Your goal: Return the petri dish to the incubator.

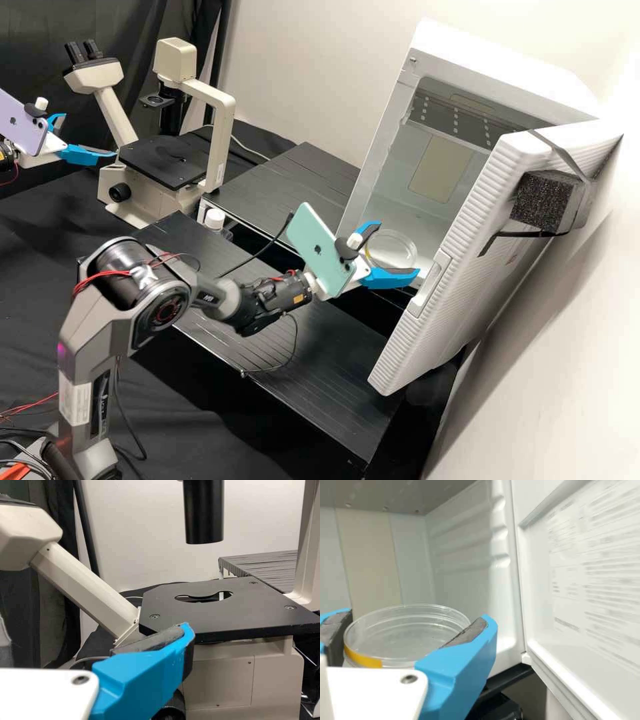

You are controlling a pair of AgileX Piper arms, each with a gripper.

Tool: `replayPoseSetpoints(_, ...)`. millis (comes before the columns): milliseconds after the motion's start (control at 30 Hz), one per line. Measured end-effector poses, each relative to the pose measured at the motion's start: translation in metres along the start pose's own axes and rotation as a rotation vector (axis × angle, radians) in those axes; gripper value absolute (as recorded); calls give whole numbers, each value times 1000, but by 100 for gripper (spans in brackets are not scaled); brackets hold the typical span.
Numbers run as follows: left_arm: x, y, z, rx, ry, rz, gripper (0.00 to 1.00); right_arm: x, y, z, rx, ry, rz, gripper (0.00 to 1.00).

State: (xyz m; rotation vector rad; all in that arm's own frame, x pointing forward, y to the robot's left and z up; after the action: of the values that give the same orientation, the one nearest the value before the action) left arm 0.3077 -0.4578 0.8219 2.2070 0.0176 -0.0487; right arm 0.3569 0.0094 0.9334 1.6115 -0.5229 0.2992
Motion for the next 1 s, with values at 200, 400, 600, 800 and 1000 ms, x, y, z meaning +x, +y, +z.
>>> replayPoseSetpoints(200, 0, 0, 0, 0, 0, 0, 100, 40, -12, 0, -20, -60, -16, 0)
replayPoseSetpoints(400, 0, 0, 0, 0, 0, 0, 100, 71, -27, 4, -31, -110, -53, 0)
replayPoseSetpoints(600, 0, 0, 0, 0, 0, 0, 100, 92, -37, 7, -48, -157, -85, 0)
replayPoseSetpoints(800, 0, 0, 0, 0, 0, 0, 100, 107, -42, 8, -59, -187, -96, 0)
replayPoseSetpoints(1000, 0, 0, 0, 0, 0, 0, 100, 121, -44, 4, -76, -187, -90, 0)
